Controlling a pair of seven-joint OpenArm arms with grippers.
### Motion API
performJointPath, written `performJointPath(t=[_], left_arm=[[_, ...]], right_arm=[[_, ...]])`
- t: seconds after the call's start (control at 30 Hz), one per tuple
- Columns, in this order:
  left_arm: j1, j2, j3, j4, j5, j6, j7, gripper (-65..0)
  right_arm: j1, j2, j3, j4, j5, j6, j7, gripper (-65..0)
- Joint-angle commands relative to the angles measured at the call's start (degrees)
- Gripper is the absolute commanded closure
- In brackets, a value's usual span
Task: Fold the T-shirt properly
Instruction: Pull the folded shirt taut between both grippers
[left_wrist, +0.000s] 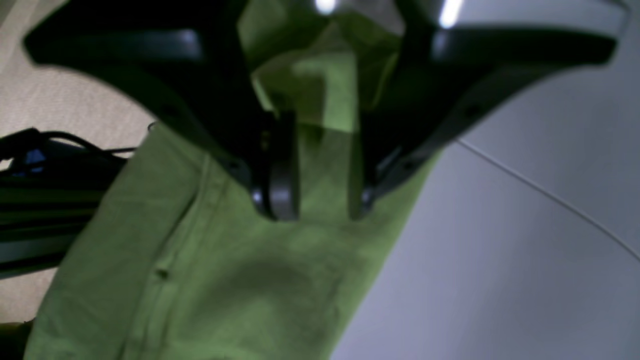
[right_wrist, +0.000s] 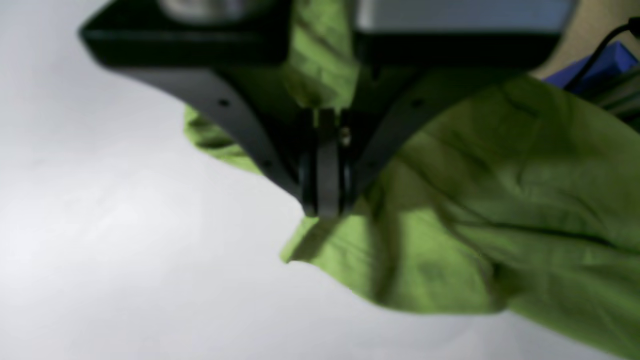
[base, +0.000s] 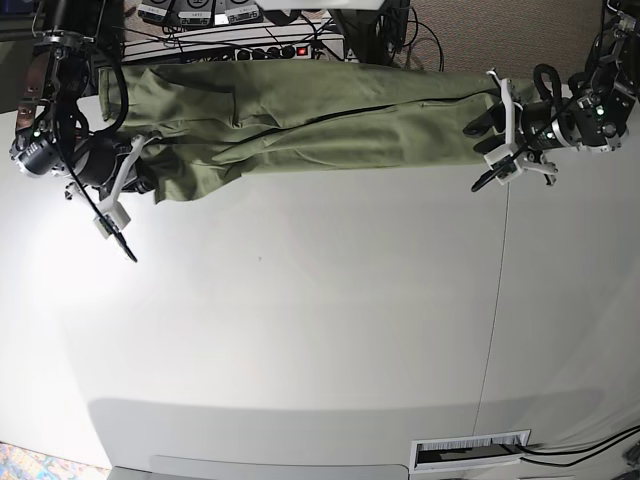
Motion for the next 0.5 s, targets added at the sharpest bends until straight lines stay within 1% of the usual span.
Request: performJointPath(t=[0.0, 0.13, 0.3, 0.47], left_arm=[[-0.3, -0.9, -0.6, 0.7, -0.6, 0.0, -1.0, -18.5], [-0.3, -0.9, -0.6, 0.7, -0.6, 0.1, -1.0, -18.5], [-0.3, -0.9, -0.6, 0.5, -0.6, 0.1, -1.0, -18.5], [-0.3, -0.9, -0.6, 0.5, -0.5, 0.9, -1.0, -18.5]], right_arm=[[0.2, 1.0, 0.4, 0.9, 2.3, 0.4, 0.1, 0.0], [-1.9, 1.0, 0.4, 1.2, 6.1, 1.7, -2.1, 0.0], [-5.2, 1.0, 0.4, 3.7, 6.4, 1.8, -2.7, 0.0], [-8.2, 1.0, 0.4, 5.2, 5.4, 1.8, -3.1, 0.0]])
